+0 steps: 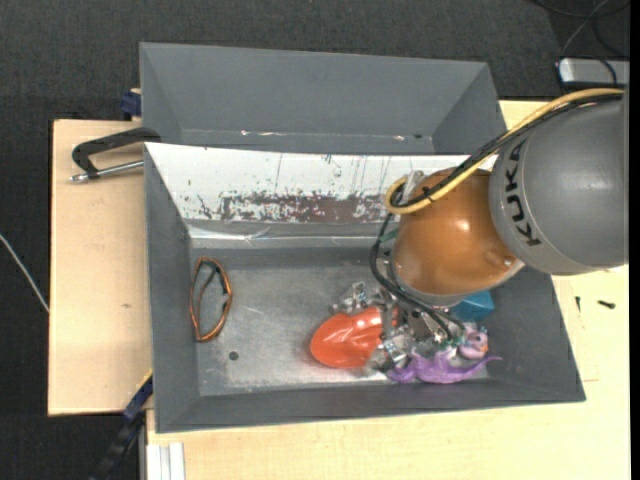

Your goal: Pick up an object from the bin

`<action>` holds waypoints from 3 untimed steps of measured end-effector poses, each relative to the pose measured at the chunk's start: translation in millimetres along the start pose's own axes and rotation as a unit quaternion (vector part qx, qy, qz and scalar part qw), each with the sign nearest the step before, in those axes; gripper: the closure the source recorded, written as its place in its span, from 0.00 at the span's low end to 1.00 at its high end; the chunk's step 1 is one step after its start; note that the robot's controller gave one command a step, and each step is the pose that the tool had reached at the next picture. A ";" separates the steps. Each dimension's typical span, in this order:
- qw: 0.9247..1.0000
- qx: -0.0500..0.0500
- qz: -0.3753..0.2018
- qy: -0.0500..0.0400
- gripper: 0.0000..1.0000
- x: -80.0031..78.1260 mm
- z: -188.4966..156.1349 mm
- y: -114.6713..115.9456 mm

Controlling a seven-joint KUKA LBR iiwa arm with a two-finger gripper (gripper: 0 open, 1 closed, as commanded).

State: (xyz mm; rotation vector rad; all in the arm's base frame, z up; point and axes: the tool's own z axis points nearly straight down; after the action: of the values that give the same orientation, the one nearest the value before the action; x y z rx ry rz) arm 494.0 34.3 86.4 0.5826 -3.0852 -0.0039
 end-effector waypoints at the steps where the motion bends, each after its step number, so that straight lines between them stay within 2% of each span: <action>1: 1.000 0.000 0.000 0.000 1.00 -0.1 -20.8 0.1; 2: 1.000 0.002 0.000 -0.005 1.00 -2.7 -32.6 -0.6; 3: 1.000 0.002 0.000 -0.005 1.00 -2.5 -37.0 -0.3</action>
Offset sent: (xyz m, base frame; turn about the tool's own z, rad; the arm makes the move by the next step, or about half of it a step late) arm -0.0001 0.0001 0.0310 0.0000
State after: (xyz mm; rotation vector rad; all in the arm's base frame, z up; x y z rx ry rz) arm 496.5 34.9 123.4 0.5835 -3.0950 -0.0008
